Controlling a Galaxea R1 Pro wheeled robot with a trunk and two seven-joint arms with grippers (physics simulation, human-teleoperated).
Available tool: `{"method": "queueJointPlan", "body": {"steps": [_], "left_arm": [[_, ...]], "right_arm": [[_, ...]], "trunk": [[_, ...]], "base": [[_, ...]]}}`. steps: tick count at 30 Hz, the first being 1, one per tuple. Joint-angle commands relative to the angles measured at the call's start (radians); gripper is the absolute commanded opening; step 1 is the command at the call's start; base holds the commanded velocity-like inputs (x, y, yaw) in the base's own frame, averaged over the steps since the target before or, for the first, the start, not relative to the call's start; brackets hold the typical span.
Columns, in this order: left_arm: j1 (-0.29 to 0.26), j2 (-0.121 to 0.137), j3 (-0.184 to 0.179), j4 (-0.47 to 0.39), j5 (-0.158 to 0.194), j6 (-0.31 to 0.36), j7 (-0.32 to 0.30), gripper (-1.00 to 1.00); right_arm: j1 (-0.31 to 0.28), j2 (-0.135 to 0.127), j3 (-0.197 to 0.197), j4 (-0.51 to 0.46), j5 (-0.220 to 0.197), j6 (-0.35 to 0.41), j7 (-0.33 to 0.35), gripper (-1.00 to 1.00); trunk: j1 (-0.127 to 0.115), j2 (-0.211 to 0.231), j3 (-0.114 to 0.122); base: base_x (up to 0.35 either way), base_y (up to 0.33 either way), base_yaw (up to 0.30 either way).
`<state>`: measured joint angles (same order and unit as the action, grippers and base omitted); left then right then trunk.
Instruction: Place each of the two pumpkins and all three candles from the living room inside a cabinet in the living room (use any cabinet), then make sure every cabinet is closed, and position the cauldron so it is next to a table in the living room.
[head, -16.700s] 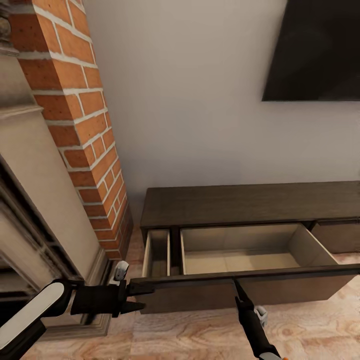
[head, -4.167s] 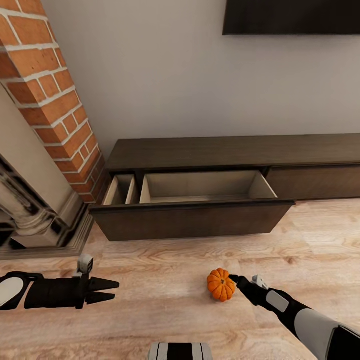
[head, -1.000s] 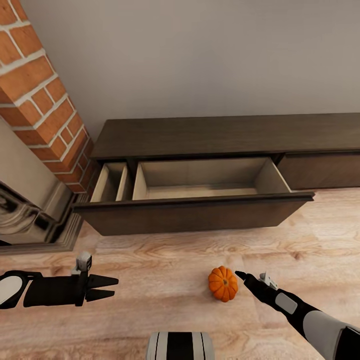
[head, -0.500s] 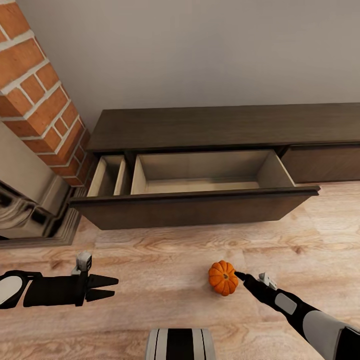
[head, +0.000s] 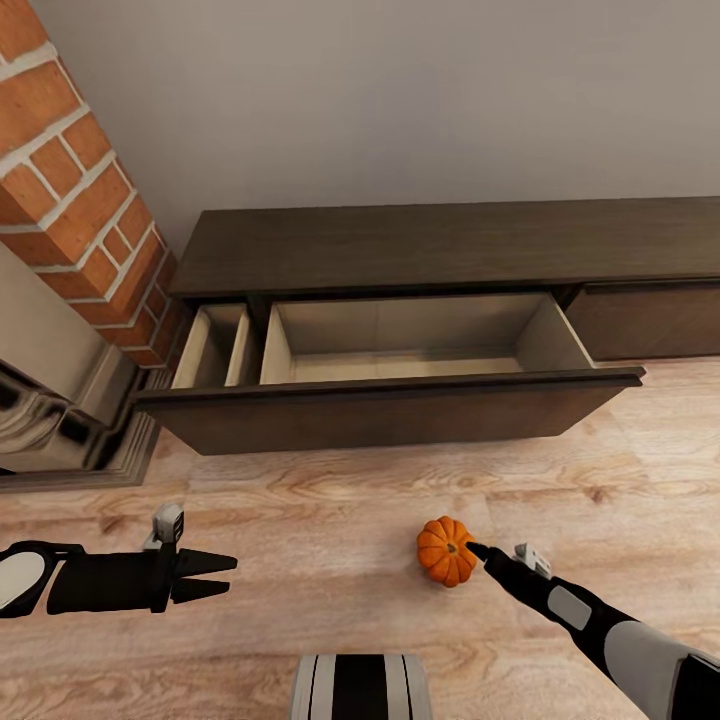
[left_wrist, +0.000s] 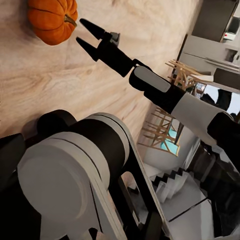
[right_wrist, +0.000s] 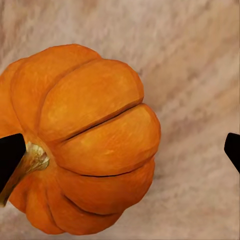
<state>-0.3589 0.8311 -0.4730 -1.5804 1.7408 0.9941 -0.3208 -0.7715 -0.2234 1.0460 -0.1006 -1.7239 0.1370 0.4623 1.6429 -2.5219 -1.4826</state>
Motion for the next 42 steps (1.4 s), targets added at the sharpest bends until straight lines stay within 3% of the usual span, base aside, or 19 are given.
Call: {"method": "queueJointPlan", "body": {"steps": [1, 8, 12, 16, 42], "left_arm": [[-0.002, 0.001, -0.003, 0.001, -0.006, 0.0, -0.009, 1.0], [-0.002, 0.001, -0.003, 0.001, -0.006, 0.0, -0.009, 1.0], [-0.002, 0.0, -0.003, 0.001, -0.006, 0.0, -0.009, 1.0], [-0.002, 0.001, -0.002, 0.001, -0.006, 0.0, -0.009, 1.0], [-0.002, 0.0, -0.006, 0.002, -0.006, 0.0, -0.009, 1.0]], "right_arm": [[0.0, -0.001, 0.007, -0.001, -0.01, 0.0, 0.011, 1.0], [-0.001, -0.001, 0.012, -0.002, -0.01, -0.008, 0.033, 1.0], [-0.001, -0.001, 0.062, -0.001, -0.011, -0.013, 0.035, 1.0], [0.0, -0.001, 0.076, -0.001, -0.011, -0.015, 0.035, 1.0], [0.0, -0.001, 0.079, 0.009, -0.011, -0.016, 0.033, 1.0]], "trunk": [[0.0, 0.0, -0.001], [0.0, 0.0, -0.001], [0.0, 0.0, -0.001], [0.0, 0.0, -0.001], [0.0, 0.0, -0.001]], "base": [[0.0, 0.0, 0.0], [0.0, 0.0, 0.0], [0.0, 0.0, 0.0], [0.017, 0.006, 0.0], [0.055, 0.019, 0.0]]}}
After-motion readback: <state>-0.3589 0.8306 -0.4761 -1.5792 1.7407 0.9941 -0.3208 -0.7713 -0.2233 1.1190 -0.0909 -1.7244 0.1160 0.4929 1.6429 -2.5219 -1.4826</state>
